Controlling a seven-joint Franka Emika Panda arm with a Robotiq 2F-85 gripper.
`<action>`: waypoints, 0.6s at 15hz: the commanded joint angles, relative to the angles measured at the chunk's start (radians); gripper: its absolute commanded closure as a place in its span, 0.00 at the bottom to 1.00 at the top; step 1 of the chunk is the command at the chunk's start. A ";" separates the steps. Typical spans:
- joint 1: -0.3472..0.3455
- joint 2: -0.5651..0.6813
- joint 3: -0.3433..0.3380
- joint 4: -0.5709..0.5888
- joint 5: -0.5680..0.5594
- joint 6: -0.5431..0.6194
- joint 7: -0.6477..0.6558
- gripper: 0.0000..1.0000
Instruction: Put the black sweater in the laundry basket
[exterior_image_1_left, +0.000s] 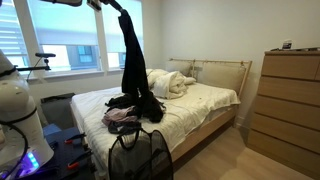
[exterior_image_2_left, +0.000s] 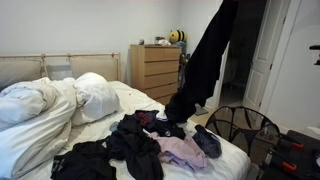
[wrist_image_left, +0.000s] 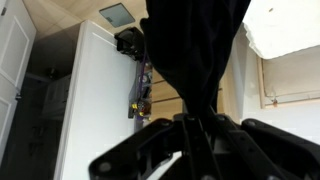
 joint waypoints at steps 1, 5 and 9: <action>-0.038 -0.080 0.044 -0.016 -0.048 -0.039 0.072 0.98; -0.048 -0.136 0.076 -0.022 -0.063 -0.061 0.109 0.98; -0.046 -0.156 0.093 -0.018 -0.048 -0.049 0.106 0.98</action>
